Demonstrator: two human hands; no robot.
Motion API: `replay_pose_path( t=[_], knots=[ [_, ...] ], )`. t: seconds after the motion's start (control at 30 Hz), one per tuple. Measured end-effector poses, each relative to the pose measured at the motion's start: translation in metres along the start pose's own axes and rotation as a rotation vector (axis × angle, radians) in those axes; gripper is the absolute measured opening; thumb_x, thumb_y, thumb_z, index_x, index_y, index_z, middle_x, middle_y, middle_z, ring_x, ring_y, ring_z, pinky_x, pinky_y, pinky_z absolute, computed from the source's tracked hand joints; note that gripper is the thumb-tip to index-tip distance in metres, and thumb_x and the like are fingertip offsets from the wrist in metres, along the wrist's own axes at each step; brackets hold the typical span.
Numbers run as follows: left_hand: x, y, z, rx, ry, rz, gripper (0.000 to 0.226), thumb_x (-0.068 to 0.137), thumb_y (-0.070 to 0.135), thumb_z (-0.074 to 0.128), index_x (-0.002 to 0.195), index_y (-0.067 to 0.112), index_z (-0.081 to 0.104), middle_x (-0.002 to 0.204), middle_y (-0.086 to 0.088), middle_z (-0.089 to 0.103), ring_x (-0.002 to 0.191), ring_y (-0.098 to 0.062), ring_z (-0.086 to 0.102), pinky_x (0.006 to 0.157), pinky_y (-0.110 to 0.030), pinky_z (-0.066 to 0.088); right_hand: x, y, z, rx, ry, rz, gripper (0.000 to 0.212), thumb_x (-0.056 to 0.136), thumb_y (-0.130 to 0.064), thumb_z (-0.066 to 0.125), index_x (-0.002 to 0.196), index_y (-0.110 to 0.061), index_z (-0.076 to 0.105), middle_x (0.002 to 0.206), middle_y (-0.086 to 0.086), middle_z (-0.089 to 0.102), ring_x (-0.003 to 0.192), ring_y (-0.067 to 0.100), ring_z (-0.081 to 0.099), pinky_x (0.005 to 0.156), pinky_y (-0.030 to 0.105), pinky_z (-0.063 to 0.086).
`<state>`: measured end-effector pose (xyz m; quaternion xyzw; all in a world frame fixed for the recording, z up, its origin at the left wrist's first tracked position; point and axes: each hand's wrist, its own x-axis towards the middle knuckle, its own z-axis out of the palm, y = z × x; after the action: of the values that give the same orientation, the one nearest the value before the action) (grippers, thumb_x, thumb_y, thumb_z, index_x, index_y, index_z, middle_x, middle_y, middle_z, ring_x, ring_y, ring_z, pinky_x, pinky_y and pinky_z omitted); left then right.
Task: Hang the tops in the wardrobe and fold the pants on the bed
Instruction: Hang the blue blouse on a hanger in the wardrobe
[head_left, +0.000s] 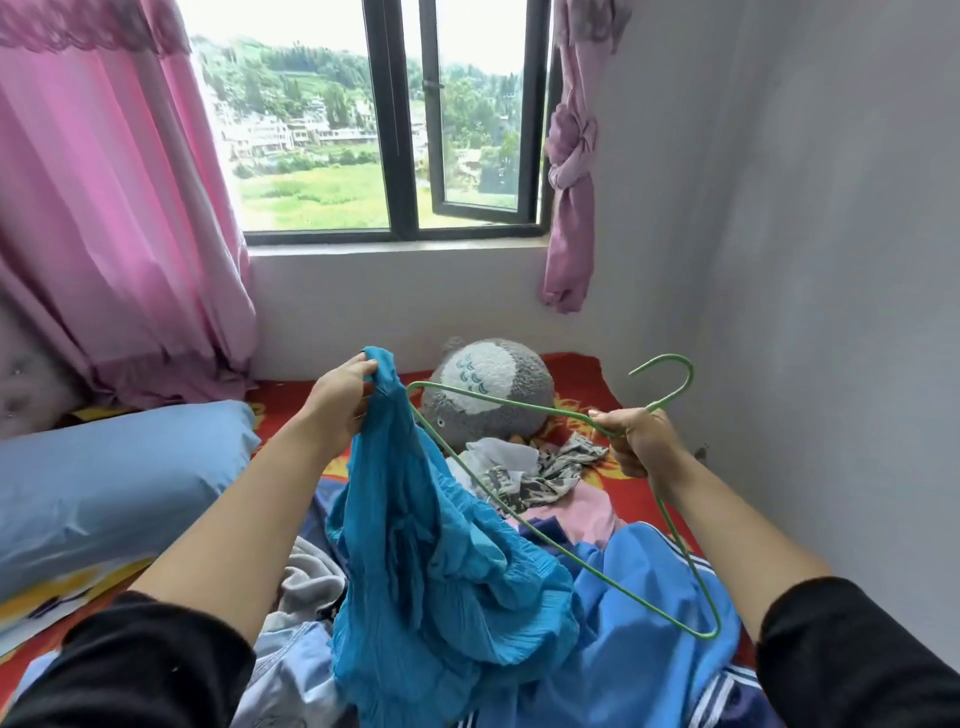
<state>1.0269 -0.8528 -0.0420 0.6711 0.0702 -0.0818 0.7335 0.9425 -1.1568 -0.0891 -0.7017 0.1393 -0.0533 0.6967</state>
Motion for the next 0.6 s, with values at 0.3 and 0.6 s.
replay_pose_path(
  t=[0.3, 0.6],
  knots=[
    [-0.038, 0.008, 0.02, 0.823, -0.198, 0.416, 0.026, 0.086, 0.019, 0.065, 0.111, 0.018, 0.07, 0.092, -0.002, 0.069, 0.081, -0.015, 0.061, 0.079, -0.033, 0.053, 0.001, -0.016, 0.06, -0.026, -0.096, -0.122, 0.024, 0.086, -0.013, 0.06, 0.065, -0.004, 0.065, 0.039, -0.005, 0.033, 0.032, 0.007, 0.024, 0.036, 0.015, 0.017],
    [-0.034, -0.033, 0.018, 1.368, -0.186, 0.617, 0.025, 0.096, 0.038, 0.047, 0.082, 0.021, 0.058, 0.084, -0.001, 0.06, 0.087, -0.028, 0.058, 0.071, -0.035, 0.045, -0.006, -0.027, 0.092, -0.284, -0.15, -0.321, 0.011, 0.077, -0.014, 0.073, 0.08, -0.013, 0.063, 0.065, -0.003, 0.06, 0.058, 0.008, 0.056, 0.058, 0.027, 0.044]
  ],
)
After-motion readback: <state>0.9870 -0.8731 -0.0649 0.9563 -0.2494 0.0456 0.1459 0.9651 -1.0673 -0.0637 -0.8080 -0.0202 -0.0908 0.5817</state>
